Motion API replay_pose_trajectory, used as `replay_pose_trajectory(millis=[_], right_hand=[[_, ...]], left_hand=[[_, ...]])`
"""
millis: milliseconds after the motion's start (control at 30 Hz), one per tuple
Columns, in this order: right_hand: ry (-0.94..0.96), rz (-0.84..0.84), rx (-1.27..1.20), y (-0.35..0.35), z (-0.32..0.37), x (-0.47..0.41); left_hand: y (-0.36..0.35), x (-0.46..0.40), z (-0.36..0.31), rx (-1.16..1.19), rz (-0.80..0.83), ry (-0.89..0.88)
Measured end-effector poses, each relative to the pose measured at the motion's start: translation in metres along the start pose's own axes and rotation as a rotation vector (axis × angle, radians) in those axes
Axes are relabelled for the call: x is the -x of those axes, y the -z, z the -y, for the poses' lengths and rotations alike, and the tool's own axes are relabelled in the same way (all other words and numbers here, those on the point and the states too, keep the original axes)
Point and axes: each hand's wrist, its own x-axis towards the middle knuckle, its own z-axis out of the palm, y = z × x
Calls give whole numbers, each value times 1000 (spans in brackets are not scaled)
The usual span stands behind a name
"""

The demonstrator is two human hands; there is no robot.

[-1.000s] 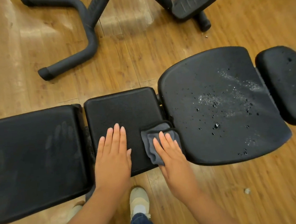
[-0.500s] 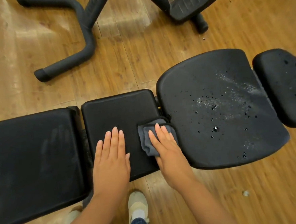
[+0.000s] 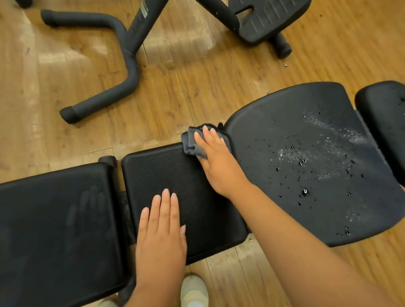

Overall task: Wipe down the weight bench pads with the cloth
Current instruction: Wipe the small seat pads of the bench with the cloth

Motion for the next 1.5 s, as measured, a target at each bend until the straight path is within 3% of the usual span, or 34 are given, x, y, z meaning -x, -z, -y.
replay_pose_trajectory(millis=[267,433,567,867,1067,1267,1400,1500], right_hand=[[38,-1,48,-1,-2,19],[-47,28,-51,-6,-1,70],[-85,41,24,-18,-2,124],[-254,-128,35,-51,22,174],[-475,-303,-250,-87,78,182],[-482,-349,-530,-123,137,190],[-321,-347,-213,-125,122,198],[-310,-323,-161,-120,95,200]], left_hand=[[2,0,0,-14,6,-5],[5,0,1,-8,9,-18],[7,-1,3,-18,-10,-30],[14,-3,14,-86,53,-106],[21,-2,25,-122,81,-177],[20,-2,30,-202,79,-236],[20,-1,34,-189,98,-246],[23,-1,32,-163,95,-247]])
